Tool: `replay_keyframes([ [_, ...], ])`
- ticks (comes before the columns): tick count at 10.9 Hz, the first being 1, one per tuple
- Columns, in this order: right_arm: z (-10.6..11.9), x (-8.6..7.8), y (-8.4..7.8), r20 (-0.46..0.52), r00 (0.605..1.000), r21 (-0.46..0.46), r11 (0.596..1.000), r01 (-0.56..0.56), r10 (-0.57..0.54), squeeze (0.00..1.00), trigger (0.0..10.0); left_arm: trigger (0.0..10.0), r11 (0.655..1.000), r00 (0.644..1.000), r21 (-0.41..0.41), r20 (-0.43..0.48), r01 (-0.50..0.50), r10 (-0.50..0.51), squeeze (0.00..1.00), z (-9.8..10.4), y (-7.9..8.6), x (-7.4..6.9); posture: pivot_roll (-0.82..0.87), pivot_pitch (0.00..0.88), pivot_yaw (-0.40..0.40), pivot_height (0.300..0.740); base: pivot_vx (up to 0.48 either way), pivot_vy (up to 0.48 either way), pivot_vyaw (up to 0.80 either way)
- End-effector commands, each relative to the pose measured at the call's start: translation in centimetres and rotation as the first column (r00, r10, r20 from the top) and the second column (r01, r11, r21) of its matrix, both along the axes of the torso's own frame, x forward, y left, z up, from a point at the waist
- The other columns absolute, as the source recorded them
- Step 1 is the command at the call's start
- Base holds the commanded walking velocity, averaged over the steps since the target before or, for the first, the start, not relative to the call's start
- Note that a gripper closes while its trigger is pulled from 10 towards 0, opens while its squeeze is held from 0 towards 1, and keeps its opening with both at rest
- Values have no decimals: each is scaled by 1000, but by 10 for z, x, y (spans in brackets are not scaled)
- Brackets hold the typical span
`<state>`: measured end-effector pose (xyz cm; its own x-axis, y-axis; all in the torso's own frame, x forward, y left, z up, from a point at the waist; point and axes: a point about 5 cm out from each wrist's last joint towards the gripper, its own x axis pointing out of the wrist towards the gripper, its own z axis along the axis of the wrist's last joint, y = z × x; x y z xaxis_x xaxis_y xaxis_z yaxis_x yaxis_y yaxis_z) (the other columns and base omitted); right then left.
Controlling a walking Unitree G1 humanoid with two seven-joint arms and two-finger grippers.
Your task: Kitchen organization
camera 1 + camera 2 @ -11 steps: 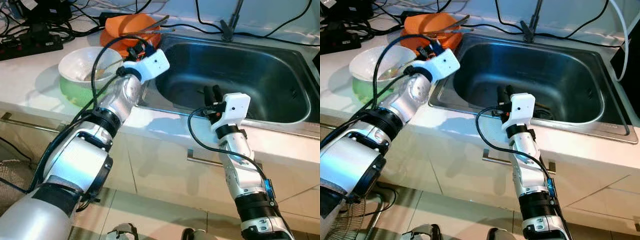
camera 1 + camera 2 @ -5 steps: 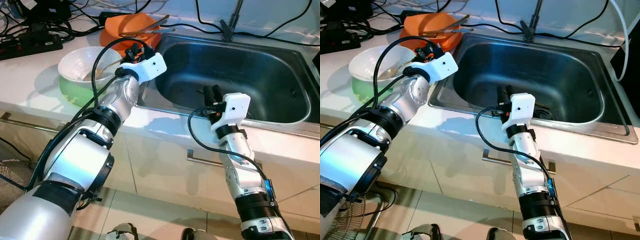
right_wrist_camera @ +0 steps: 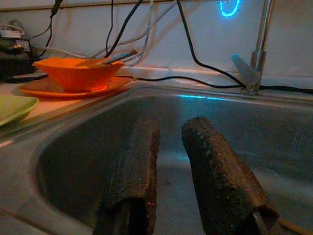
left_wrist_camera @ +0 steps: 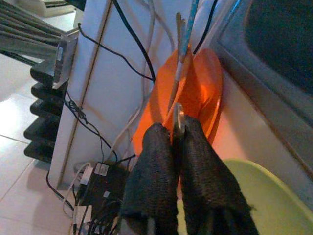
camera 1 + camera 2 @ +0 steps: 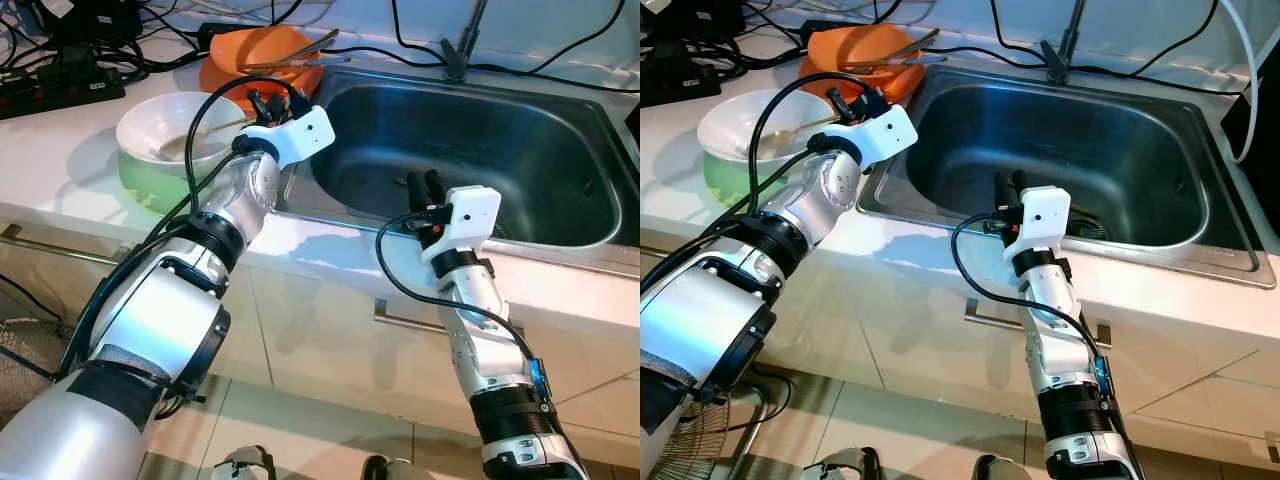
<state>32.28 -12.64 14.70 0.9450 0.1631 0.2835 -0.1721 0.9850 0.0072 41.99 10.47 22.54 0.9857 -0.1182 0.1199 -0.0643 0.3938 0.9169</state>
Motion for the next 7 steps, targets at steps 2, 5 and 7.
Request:
replay_keyframes([
  [2,-10,-3,-6,-46,999,-3,1000,23,-23,0,10000,0,1000,1000,9,30,-7,7,0,7,-1,1,12,97,-23,740,0,0,0],
  [5,-10,-2,-6,-45,999,-1,1000,25,-25,0,10000,0,1000,993,9,115,-1,0,0,25,-3,2,17,88,-22,740,0,0,0],
  [7,-10,-1,-5,-45,999,3,1000,25,-25,0,10000,0,997,979,78,204,8,-24,0,44,-6,2,21,81,-19,740,0,0,0],
])
